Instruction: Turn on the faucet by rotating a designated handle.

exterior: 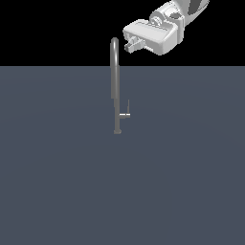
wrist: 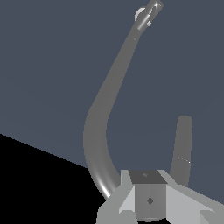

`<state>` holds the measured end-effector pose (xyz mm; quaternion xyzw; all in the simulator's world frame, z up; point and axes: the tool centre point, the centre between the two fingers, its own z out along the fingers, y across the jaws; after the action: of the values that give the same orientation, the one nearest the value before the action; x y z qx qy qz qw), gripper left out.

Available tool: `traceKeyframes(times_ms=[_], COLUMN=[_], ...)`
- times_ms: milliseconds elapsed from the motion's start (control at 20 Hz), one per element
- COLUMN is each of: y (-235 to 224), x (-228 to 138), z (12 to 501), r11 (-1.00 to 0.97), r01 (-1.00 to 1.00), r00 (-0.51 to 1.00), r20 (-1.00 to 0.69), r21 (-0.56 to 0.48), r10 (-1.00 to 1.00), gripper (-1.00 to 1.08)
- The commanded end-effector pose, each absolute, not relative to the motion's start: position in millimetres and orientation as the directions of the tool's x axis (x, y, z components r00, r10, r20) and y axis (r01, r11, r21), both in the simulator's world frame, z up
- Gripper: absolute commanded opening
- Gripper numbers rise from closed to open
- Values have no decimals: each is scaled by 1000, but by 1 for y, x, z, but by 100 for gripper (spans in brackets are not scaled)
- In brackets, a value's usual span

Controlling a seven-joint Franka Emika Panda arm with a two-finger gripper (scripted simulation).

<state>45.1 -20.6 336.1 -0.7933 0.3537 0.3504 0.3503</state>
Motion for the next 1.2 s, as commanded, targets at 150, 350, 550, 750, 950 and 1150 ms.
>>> traceKeyframes(times_ms=[150,350,550,750,950,1150], y=[-26,-30,-31,-31,-29,-26], x=[69,84,97,107,113,116], z=[299,269,235,205,179,160], r11=[-397,-312,-224,-148,-88,-46], r01=[-877,-923,-960,-982,-994,-999], r00=[393,304,212,132,68,24], r20=[-878,-925,-962,-985,-996,-999], r21=[-269,-226,-171,-114,-63,-23], r10=[-273,-228,-172,-116,-65,-25], gripper=[-100,-100,-100,-100,-100,-100])
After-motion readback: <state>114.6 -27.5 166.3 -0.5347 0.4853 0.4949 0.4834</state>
